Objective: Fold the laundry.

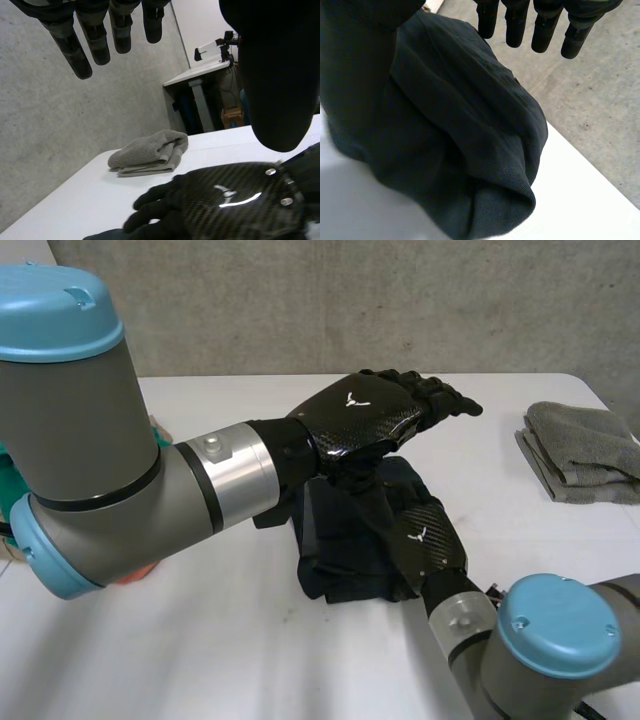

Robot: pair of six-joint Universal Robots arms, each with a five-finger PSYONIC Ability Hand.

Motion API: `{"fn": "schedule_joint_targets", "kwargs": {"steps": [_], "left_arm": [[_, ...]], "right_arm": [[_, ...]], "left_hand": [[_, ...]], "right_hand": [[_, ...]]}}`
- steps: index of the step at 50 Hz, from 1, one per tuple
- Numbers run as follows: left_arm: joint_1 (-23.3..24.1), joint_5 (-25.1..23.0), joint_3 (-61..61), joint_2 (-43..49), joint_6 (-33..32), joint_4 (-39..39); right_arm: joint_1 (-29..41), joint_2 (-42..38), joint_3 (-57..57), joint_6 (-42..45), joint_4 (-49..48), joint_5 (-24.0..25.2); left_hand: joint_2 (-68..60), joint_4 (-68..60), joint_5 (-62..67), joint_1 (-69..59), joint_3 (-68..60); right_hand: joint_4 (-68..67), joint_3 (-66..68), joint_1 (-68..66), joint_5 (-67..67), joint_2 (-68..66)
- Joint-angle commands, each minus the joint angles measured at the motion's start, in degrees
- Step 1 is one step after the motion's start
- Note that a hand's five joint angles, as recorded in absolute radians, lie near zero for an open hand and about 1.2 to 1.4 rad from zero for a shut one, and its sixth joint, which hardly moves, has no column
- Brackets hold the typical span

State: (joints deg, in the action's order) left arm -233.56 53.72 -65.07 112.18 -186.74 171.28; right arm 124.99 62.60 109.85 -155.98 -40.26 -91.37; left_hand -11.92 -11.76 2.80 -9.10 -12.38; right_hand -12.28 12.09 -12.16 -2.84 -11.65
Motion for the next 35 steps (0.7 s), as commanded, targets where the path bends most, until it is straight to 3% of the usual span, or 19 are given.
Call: {"fn": "schedule_joint_targets", "kwargs": {"steps": [1, 6, 7, 8, 9, 15, 23, 30, 35], "left_arm": [[-0.67, 0.77, -1.02, 0.14, 0.06, 0.10], [-1.37, 0.77, -1.55, 0.05, 0.06, 0.19], [-1.37, 0.77, -1.55, 0.05, 0.06, 0.19], [-1.46, 0.77, -1.55, 0.05, 0.06, 0.19], [-1.63, 0.77, -1.55, 0.05, 0.06, 0.19], [-2.07, 0.77, -1.03, -0.47, 0.15, 0.37], [-2.95, 0.77, 0.47, -1.88, 0.58, 0.98], [-2.95, 0.86, 1.44, -2.76, 4.10, 3.09], [-2.95, 0.86, 1.00, -2.85, 6.47, 4.50]], "right_arm": [[-0.36, -6.08, -6.48, 0.24, -2.72, -1.71], [-0.80, -9.86, -11.67, 0.50, -2.01, -2.15], [-0.89, -10.13, -12.19, 0.41, -1.93, -2.15], [-0.89, -10.13, -12.98, 0.06, -1.92, -1.63], [-0.89, -9.95, -13.08, -0.03, -2.62, -1.45], [-1.68, -6.88, -17.38, -0.38, -2.89, 0.48], [-11.78, -0.29, -25.46, -3.89, -2.10, 5.31], [-25.22, 0.33, -36.79, -5.04, 2.02, 11.73], [-36.47, -5.89, -46.99, -7.85, 7.21, 16.47]], "left_hand": [[1.92, 1.76, -2.80, -0.90, 2.38], [1.92, 1.76, -2.80, -0.90, 2.38], [1.92, 1.76, -2.80, -0.90, 2.38], [1.92, 1.76, -2.80, -0.90, 2.38], [1.92, 1.76, -2.80, -0.90, 2.38], [1.92, 1.76, -2.80, -0.90, 2.38], [1.92, 1.76, -2.80, -0.90, 2.38], [1.92, 1.76, -2.80, -0.90, 2.38], [1.92, 1.76, -2.80, -0.90, 2.38]], "right_hand": [[2.28, -2.09, 2.16, 2.84, 1.65], [0.08, 0.11, -0.04, 0.64, -0.55], [-12.48, 12.67, -12.60, -11.92, -13.11], [-55.73, 55.93, -55.85, -55.17, -56.37], [-67.60, 67.79, -67.72, -67.04, -68.23], [-67.72, 67.91, -67.84, -67.16, -68.35], [-67.72, 67.91, -67.84, -67.16, -68.35], [-67.72, 67.91, -67.84, -67.16, -68.35], [-67.72, 67.91, -67.84, -67.16, -68.35]]}}
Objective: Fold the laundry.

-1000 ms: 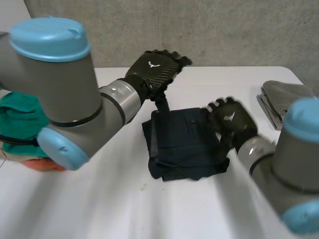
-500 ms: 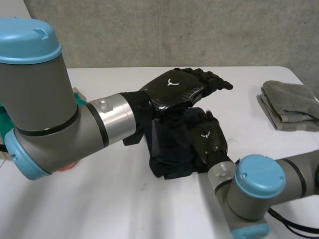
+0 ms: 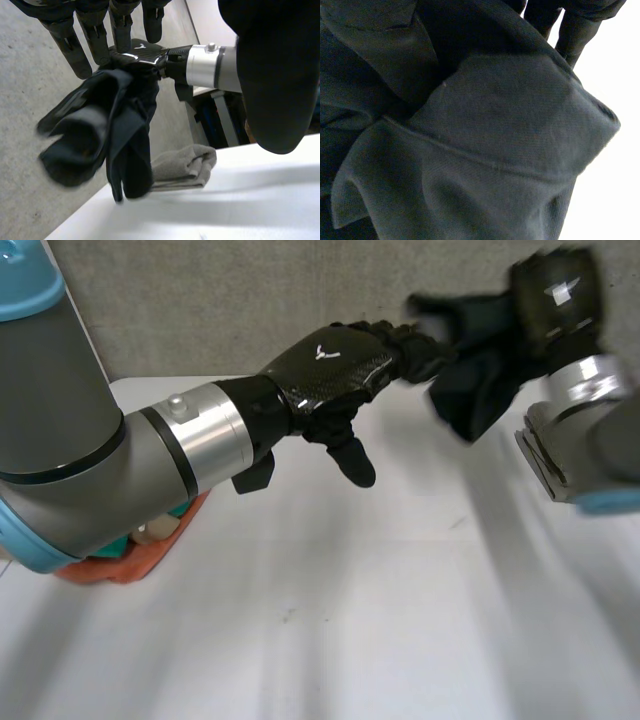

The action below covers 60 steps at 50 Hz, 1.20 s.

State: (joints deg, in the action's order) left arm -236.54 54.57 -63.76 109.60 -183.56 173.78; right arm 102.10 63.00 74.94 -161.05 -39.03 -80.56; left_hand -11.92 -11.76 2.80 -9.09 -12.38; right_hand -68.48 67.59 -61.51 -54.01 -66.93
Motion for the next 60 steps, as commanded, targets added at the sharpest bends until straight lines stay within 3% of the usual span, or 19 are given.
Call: {"fn": "schedule_joint_targets", "kwargs": {"steps": [1, 7, 15, 25, 26, 28, 34, 41, 45, 46, 50, 53, 60], "left_arm": [[0.03, 0.01, -0.39, -0.18, 3.38, 2.00], [-0.15, -0.08, -0.92, 0.09, 3.47, 2.09], [-0.06, 0.01, -1.27, 1.05, 3.47, 2.09], [0.38, 0.01, -1.10, 1.58, 3.64, 2.09], [0.38, 0.01, -1.10, 1.58, 3.64, 2.09], [0.38, 0.01, -1.10, 1.58, 3.64, 2.09], [0.65, 0.09, -1.27, 1.23, 3.64, 2.00], [0.82, 0.01, -1.71, 0.62, 4.78, 1.65], [0.82, -0.08, -2.07, -0.09, 6.01, 1.65], [0.82, 0.00, -2.07, -0.26, 6.19, 1.74], [0.73, 0.36, -1.10, -1.49, 6.72, 2.18], [0.38, 4.82, 2.49, -2.81, 8.03, 3.49], [-3.56, 25.65, 11.90, -5.88, 10.32, 3.85]], "right_arm": [[-15.16, -7.79, -13.67, -3.13, 6.85, 6.63], [-24.91, -21.29, -22.98, -3.83, 11.52, 16.28], [-29.76, -38.10, -27.83, -1.55, 12.49, 27.98], [-32.32, -36.64, -27.48, -0.32, 12.49, 29.32], [-32.23, -34.89, -26.87, -0.23, 12.40, 28.97], [-32.23, -32.77, -25.82, -0.32, 12.57, 28.35], [-32.49, -20.76, -18.27, -1.28, 17.47, 21.86], [-34.86, -10.89, -12.98, -0.76, 26.27, 17.72], [-37.06, -7.28, -14.29, 0.21, 34.61, 8.51], [-37.76, -5.62, -16.30, 2.21, 37.59, 3.18], [-37.68, -3.32, -22.63, 10.46, 39.39, -8.62], [-36.89, -2.88, -24.67, 13.48, 35.71, -11.03], [-20.91, 6.95, -18.45, 12.25, 20.76, -3.13]], "left_hand": [[1.92, 1.76, -2.80, -0.91, 2.38], [1.92, 1.76, -2.80, -0.91, 2.38], [1.92, 1.76, -2.80, -0.91, 2.38], [1.92, 1.76, -2.80, -0.91, 2.38], [1.92, 1.76, -2.80, -0.91, 2.38], [1.92, 1.76, -2.80, -0.91, 2.38], [1.92, 1.76, -2.80, -0.91, 2.38], [1.92, 1.76, -2.80, -0.91, 2.38], [1.92, 1.76, -2.80, -0.91, 2.38], [1.92, 1.76, -2.80, -0.91, 2.38], [1.71, 1.55, -2.59, -1.13, 2.17], [1.04, 0.88, -1.92, -1.80, 1.50], [0.53, 0.37, -1.41, -2.31, 0.99]], "right_hand": [[-11.52, 12.41, -18.49, -15.99, -13.07], [-11.52, 12.41, -18.49, -15.99, -13.07], [-11.52, 12.41, -18.49, -15.99, -13.07], [-11.52, 12.41, -18.49, -15.99, -13.07], [2.41, -1.52, -4.56, -2.06, 0.86], [58.48, -57.59, 51.51, 54.01, 56.93], [58.48, -57.59, 51.51, 54.01, 56.93], [58.48, -57.59, 51.51, 54.01, 56.93], [58.48, -57.59, 51.51, 54.01, 56.93], [58.48, -57.59, 51.51, 54.01, 56.93], [58.48, -57.59, 51.51, 54.01, 56.93], [58.48, -57.59, 51.51, 54.01, 56.93], [58.48, -57.59, 51.51, 54.01, 56.93]]}}
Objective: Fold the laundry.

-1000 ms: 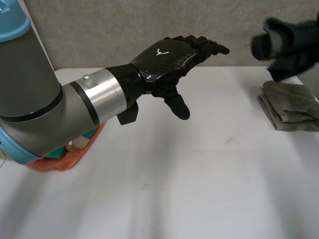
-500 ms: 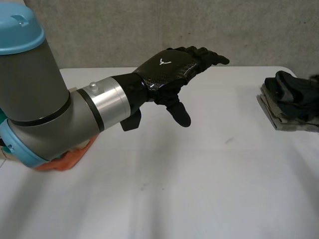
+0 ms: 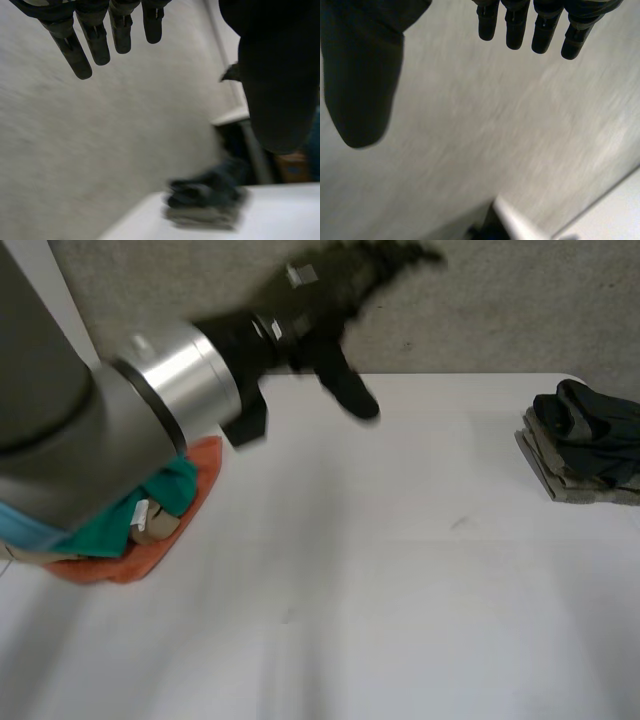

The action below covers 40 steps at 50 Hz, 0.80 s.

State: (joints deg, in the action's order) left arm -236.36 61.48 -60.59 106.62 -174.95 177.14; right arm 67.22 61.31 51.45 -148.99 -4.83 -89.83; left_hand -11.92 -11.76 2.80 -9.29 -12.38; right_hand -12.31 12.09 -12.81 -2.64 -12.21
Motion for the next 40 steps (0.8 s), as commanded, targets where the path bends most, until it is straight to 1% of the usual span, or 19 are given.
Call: {"fn": "schedule_joint_targets", "kwargs": {"steps": [1, 2, 4, 5, 6, 9, 10, 14, 17, 18, 22, 25, 27, 28, 29, 31, 35, 37, 40], "left_arm": [[-5.06, 20.51, 9.26, -3.26, 1.29, 0.22], [-8.64, 22.61, 9.35, -3.96, 0.06, -0.47], [-12.35, 23.16, 8.65, -4.58, -2.40, -1.71], [-14.11, 23.25, 8.13, -4.84, -3.98, -2.41], [-16.82, 23.34, 6.73, -5.02, -8.34, -3.81], [-19.83, 23.77, 4.00, -4.67, -16.44, -5.49], [-21.23, 24.13, 1.38, -4.14, -22.39, -5.75], [-23.43, 25.44, -4.34, 0.06, -33.49, -5.14], [-26.16, 27.11, -6.82, 4.11, -38.17, -3.65], [-28.60, 28.07, -7.87, 7.25, -40.27, -1.99], [-32.48, 28.44, -7.79, 14.99, -41.43, 2.57], [-34.25, 28.70, -6.48, 21.06, -41.43, 5.31], [-34.08, 29.05, -5.33, 23.71, -41.69, 5.76], [-34.08, 29.14, -4.89, 24.59, -41.87, 5.76], [-33.90, 28.62, -4.37, 25.30, -41.26, 5.93], [-33.29, 28.70, -4.27, 25.30, -40.91, 6.63], [-30.22, 28.96, -4.18, 20.75, -38.45, 8.57], [-26.54, 28.88, -4.45, 15.41, -35.74, 10.32], [-23.63, 28.79, -4.62, 11.17, -33.53, 12.17]], "right_arm": [[17.38, 11.00, 9.06, 0.36, -15.71, 8.08], [18.72, 11.81, 10.58, 0.80, -16.35, 9.05], [22.24, 12.87, 14.45, 0.98, -17.58, 10.72], [25.91, 13.65, 17.86, 1.24, -18.28, 12.38], [27.77, 14.01, 19.46, 1.24, -18.37, 13.01], [34.44, 14.45, 25.42, 1.42, -17.85, 13.89], [35.78, 14.36, 26.84, 1.42, -17.85, 13.81], [40.44, 13.57, 34.05, 2.65, -18.02, 13.81], [41.85, 12.61, 38.44, 4.40, -18.02, 13.72], [42.03, 12.26, 39.24, 4.93, -18.02, 13.72], [43.08, 10.67, 43.02, 7.13, -18.02, 13.46], [43.17, 10.14, 45.05, 7.84, -18.02, 13.46], [43.00, 9.97, 45.75, 7.84, -18.11, 13.37], [42.73, 9.97, 46.36, 7.92, -18.20, 13.28], [42.64, 9.97, 46.63, 8.01, -18.28, 13.28], [42.56, 9.97, 47.16, 8.19, -18.46, 12.93], [42.56, 10.14, 47.69, 8.19, -18.55, 11.79], [42.47, 10.84, 47.77, 8.19, -18.55, 11.35], [42.47, 11.63, 47.77, 8.10, -18.55, 10.82]], "left_hand": [[0.53, 0.37, -1.40, -2.10, 0.99], [0.70, 0.53, -1.57, -1.93, 1.16], [0.86, 0.70, -1.74, -1.76, 1.33], [1.20, 1.04, -2.07, -1.43, 1.66], [1.53, 1.37, -2.41, -1.09, 2.00], [1.87, 1.71, -2.75, -0.76, 2.33], [1.92, 1.76, -2.80, -0.71, 2.38], [1.92, 1.76, -2.80, -0.71, 2.38], [1.92, 1.76, -2.80, -0.71, 2.38], [1.92, 1.76, -2.80, -0.71, 2.38], [1.92, 1.76, -2.80, -0.71, 2.38], [-0.64, -0.80, -0.24, -3.26, -0.17], [-3.15, -3.31, 2.27, -5.78, -2.69], [-9.50, -9.66, 8.62, -12.13, -9.04], [-36.37, -36.54, 35.50, -39.00, -35.91], [-67.92, -68.09, 67.05, -70.55, -67.46], [-68.08, -68.24, 67.20, -70.71, -67.62], [-68.08, -68.24, 67.20, -70.71, -67.62], [-68.08, -68.24, 67.20, -70.71, -67.62]], "right_hand": [[2.31, -2.09, 2.81, 2.64, 2.21], [2.31, -2.09, 2.81, 2.64, 2.21], [2.31, -2.09, 2.81, 2.64, 2.21], [2.31, -2.09, 2.81, 2.64, 2.21], [2.31, -2.09, 2.81, 2.64, 2.21], [2.31, -2.09, 2.81, 2.64, 2.21], [2.31, -2.09, 2.81, 2.64, 2.21], [2.31, -2.09, 2.81, 2.64, 2.21], [2.31, -2.09, 2.81, 2.64, 2.21], [2.31, -2.09, 2.81, 2.64, 2.21], [2.31, -2.09, 2.81, 2.64, 2.21], [2.31, -2.09, 2.81, 2.64, 2.21], [2.31, -2.09, 2.81, 2.64, 2.21], [2.31, -2.09, 2.81, 2.64, 2.21], [2.31, -2.09, 2.81, 2.64, 2.21], [2.31, -2.09, 2.81, 2.64, 2.21], [2.31, -2.09, 2.81, 2.64, 2.21], [2.31, -2.09, 2.81, 2.64, 2.21], [2.31, -2.09, 2.81, 2.64, 2.21]]}}
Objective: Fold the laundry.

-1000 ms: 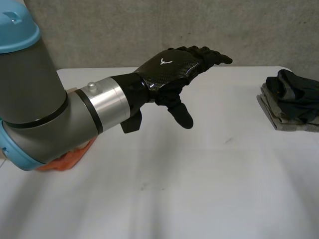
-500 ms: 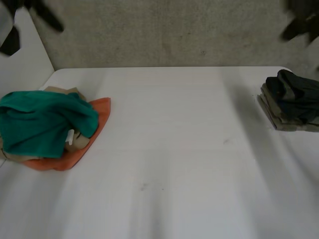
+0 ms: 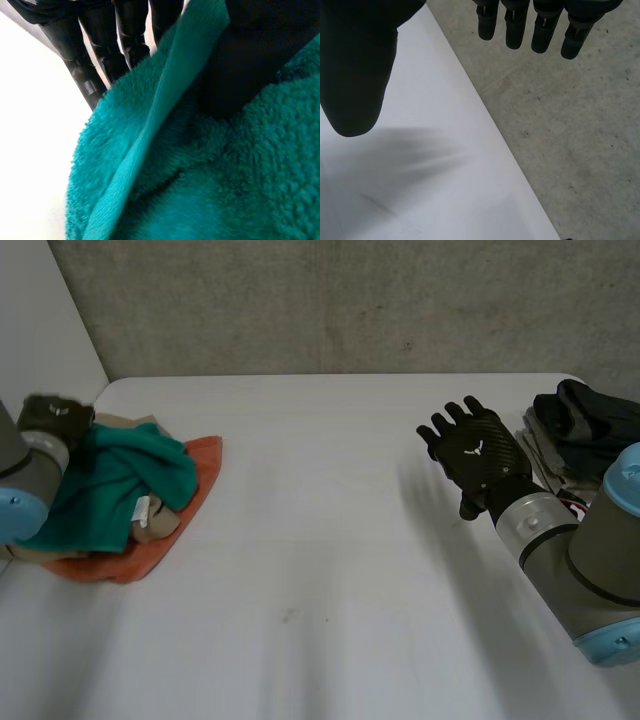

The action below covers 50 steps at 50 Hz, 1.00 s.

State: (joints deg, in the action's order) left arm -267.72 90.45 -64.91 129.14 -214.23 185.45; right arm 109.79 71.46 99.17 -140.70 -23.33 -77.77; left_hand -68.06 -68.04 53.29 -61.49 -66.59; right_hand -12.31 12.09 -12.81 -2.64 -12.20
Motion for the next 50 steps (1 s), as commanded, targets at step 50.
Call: {"fn": "schedule_joint_targets", "kwargs": {"steps": [50], "left_arm": [[23.21, -4.66, -21.57, -25.96, 27.46, -10.90]], "right_arm": [[-3.88, 6.07, -9.08, -19.17, 34.05, -2.56]], "left_hand": [[54.32, 54.30, -49.54, 47.75, 52.84]], "right_hand": [[2.31, -2.09, 2.81, 2.64, 2.20]]}}
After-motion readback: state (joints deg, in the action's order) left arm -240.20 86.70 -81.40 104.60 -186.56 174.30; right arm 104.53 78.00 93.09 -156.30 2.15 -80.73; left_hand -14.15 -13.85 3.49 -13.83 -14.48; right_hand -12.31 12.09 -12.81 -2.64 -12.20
